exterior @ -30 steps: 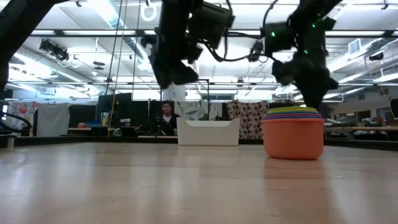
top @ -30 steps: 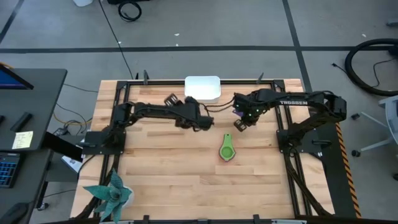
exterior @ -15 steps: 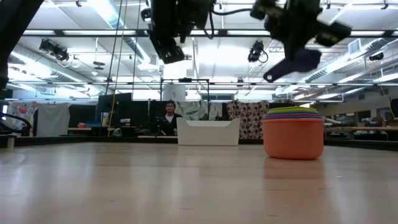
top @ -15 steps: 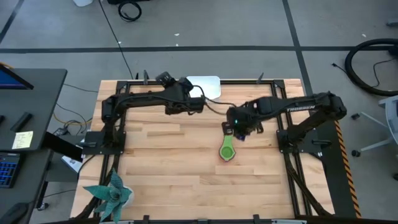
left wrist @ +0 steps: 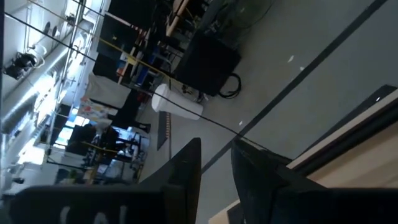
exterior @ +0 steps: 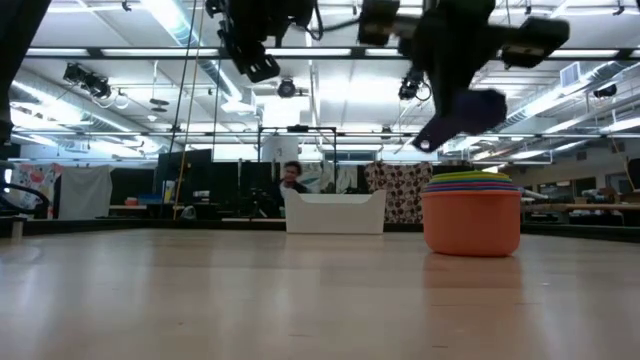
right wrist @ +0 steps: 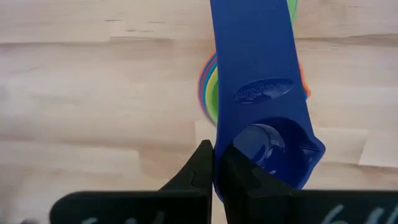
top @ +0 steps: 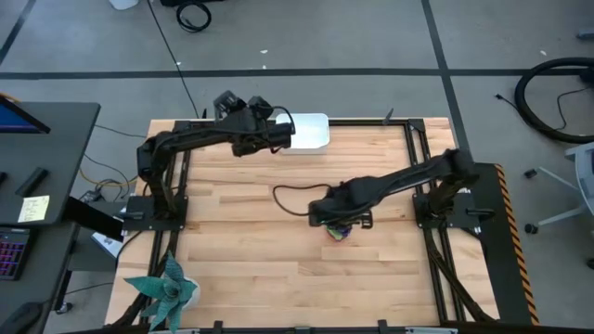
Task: Nest measuring cups in basket
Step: Stack the dark blue measuring cup on top of the green measuring cup
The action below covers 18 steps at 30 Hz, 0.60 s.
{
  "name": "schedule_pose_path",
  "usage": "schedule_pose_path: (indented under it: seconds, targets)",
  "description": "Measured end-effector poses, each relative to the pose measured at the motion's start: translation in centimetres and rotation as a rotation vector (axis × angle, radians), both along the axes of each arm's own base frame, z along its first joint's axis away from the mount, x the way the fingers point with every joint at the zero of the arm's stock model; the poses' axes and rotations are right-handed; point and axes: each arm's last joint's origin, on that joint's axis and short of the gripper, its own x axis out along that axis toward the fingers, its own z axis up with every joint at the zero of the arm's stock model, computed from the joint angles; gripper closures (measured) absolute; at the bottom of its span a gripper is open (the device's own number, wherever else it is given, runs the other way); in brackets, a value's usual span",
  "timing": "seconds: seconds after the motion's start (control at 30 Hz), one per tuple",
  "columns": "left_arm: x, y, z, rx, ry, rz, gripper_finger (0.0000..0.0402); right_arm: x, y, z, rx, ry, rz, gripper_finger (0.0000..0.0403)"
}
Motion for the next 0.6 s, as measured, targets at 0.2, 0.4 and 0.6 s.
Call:
schedule_pose_path:
  seconds: [0.2,0.4,0.6]
  targets:
    - [-0.1,0.4,0.0,-0.009,0.033,0.003,0.0308,2.1,-0.3,-2.9,-0.014,0.099,0.003,0.0389]
    - [-0.1,0.4,0.0,0.0,0.039,0.001,0.0308,2.6,-1.0,-3.2,-0.009,0.132,0.021,0.0389]
    - [-0.1,0.4,0.0,0.006,0.041,0.001,0.0308,2.0,-1.3,-3.2,0.018,0.197,0.038,0.0389]
